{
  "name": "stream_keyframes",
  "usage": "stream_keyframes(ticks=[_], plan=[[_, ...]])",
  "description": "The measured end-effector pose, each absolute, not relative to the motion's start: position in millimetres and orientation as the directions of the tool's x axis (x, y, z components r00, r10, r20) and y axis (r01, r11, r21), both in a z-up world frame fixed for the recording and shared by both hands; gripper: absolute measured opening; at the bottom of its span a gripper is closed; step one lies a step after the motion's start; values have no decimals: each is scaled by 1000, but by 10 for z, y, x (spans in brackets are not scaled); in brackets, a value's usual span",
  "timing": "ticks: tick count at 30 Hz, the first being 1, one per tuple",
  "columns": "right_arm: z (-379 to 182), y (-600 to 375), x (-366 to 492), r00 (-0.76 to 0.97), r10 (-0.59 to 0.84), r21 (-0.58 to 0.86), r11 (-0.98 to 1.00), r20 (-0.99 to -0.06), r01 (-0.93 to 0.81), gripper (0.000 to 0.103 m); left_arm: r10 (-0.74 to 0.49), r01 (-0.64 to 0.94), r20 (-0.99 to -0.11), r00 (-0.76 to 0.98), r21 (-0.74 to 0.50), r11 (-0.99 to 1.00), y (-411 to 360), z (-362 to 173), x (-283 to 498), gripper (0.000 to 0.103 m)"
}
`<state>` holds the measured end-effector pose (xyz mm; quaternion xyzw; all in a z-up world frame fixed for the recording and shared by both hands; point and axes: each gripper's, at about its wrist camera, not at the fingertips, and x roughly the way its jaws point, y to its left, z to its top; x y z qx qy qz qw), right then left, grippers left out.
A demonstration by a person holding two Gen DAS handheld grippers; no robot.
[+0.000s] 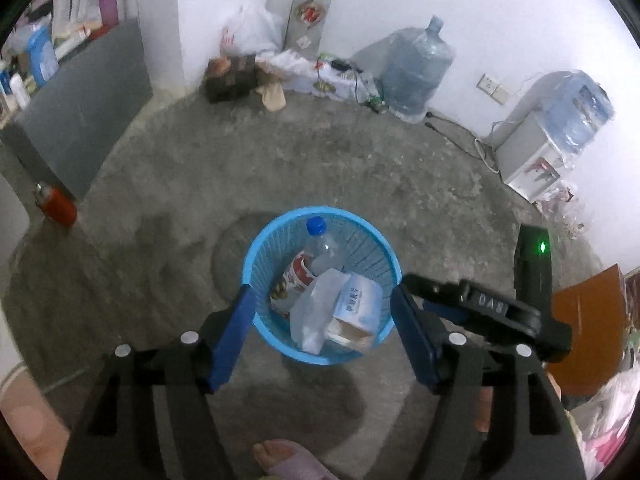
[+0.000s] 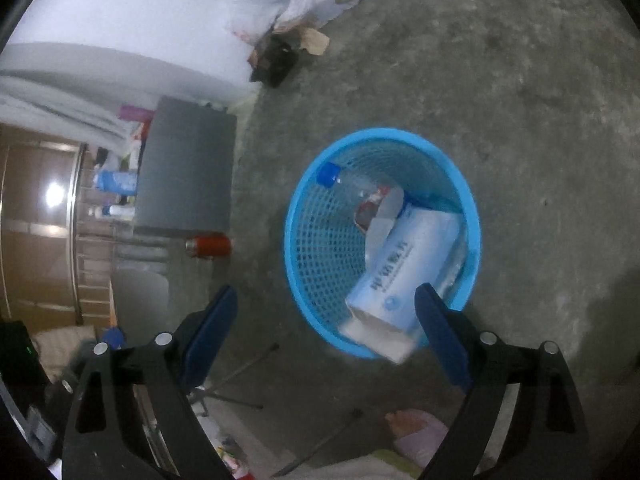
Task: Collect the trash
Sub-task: 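Move both grippers back to the table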
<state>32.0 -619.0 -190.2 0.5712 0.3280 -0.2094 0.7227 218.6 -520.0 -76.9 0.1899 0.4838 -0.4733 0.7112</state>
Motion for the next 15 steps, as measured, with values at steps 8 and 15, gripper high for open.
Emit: stream_keyframes(ticks=[8, 15], plan=[[-1535, -5808, -84, 716, -7, 665, 364, -698, 652, 86, -597, 876, -792, 127, -193, 442, -4431, -26, 1934, 71], [-1031, -5398, -276, 748, -43, 629, 510, -663, 587, 86, -678, 808, -678, 283, -212, 550, -2921, 502, 1788, 78]])
